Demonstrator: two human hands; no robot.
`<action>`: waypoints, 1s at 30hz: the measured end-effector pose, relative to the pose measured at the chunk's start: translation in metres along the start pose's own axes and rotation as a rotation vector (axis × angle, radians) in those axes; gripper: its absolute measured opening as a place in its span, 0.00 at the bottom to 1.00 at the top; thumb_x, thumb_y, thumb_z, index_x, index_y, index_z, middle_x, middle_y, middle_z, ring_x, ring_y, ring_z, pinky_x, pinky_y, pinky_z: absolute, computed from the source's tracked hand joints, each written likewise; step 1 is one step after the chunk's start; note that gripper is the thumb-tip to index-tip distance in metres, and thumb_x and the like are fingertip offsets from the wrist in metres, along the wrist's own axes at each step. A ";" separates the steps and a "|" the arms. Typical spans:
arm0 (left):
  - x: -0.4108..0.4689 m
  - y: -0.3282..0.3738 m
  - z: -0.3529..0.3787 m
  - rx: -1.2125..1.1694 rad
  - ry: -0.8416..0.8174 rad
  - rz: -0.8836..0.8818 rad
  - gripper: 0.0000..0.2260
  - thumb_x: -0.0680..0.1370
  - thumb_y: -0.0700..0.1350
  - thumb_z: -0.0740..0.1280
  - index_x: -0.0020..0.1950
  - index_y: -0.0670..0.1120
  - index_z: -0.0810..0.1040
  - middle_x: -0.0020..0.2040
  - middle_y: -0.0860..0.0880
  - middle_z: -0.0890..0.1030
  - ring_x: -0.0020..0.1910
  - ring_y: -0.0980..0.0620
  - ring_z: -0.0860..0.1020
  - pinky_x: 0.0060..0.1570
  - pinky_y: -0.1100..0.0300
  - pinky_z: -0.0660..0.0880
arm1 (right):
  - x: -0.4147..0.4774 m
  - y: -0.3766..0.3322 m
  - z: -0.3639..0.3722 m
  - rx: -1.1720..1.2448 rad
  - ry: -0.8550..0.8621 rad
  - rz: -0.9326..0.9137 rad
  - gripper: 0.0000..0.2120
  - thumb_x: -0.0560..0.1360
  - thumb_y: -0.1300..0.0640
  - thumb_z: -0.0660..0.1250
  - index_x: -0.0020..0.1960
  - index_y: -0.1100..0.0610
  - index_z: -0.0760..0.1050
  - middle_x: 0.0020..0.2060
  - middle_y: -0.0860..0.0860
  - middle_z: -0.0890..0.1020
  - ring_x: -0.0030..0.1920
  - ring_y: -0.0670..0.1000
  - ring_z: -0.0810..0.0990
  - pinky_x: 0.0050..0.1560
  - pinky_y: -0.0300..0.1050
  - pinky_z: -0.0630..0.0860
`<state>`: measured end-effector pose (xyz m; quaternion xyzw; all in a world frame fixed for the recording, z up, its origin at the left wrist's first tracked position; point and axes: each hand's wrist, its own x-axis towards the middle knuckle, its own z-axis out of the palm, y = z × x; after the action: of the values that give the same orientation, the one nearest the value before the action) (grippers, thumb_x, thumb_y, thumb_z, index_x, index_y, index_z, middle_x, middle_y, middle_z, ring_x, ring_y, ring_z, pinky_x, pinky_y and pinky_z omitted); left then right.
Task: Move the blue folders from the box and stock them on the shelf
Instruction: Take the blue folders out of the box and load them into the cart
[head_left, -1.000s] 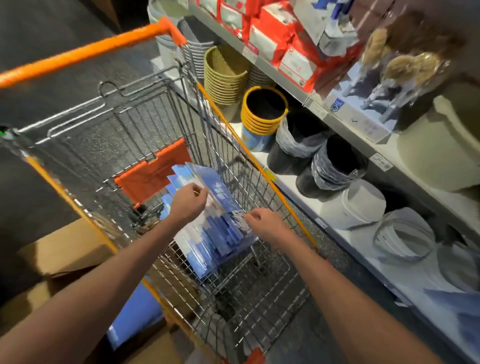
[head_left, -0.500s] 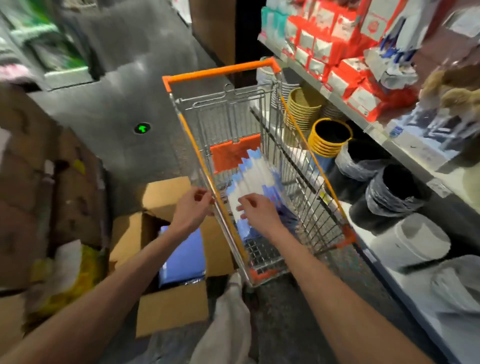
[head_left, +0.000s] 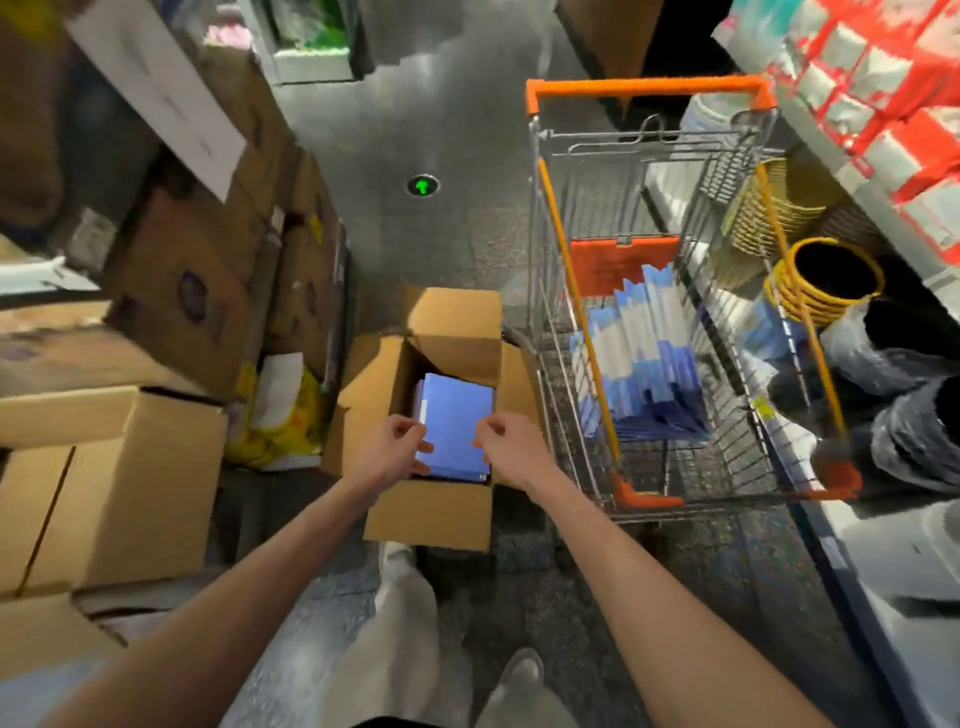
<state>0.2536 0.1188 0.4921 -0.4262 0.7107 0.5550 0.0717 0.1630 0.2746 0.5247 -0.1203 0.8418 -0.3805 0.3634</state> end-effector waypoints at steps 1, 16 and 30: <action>0.006 -0.006 -0.007 -0.027 0.005 -0.013 0.12 0.83 0.49 0.62 0.61 0.43 0.74 0.49 0.46 0.84 0.40 0.46 0.85 0.36 0.58 0.76 | 0.009 0.000 0.012 -0.009 -0.013 0.010 0.15 0.81 0.54 0.58 0.50 0.65 0.77 0.47 0.63 0.82 0.43 0.57 0.79 0.43 0.53 0.73; 0.218 -0.059 -0.087 -0.086 -0.128 -0.147 0.12 0.84 0.47 0.62 0.61 0.40 0.75 0.45 0.47 0.83 0.34 0.48 0.82 0.37 0.53 0.81 | 0.227 -0.050 0.144 -0.142 -0.140 0.245 0.13 0.83 0.52 0.58 0.57 0.57 0.78 0.57 0.55 0.82 0.50 0.57 0.79 0.51 0.51 0.76; 0.386 -0.180 0.022 -0.095 -0.057 -0.303 0.19 0.72 0.63 0.64 0.54 0.52 0.79 0.50 0.49 0.84 0.52 0.45 0.83 0.57 0.47 0.80 | 0.390 0.119 0.187 0.067 -0.033 0.483 0.10 0.80 0.50 0.60 0.41 0.47 0.73 0.49 0.57 0.84 0.49 0.62 0.82 0.52 0.65 0.79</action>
<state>0.1267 -0.0690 0.1310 -0.5156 0.6089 0.5826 0.1544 0.0282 0.0655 0.1517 0.0903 0.8272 -0.3082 0.4611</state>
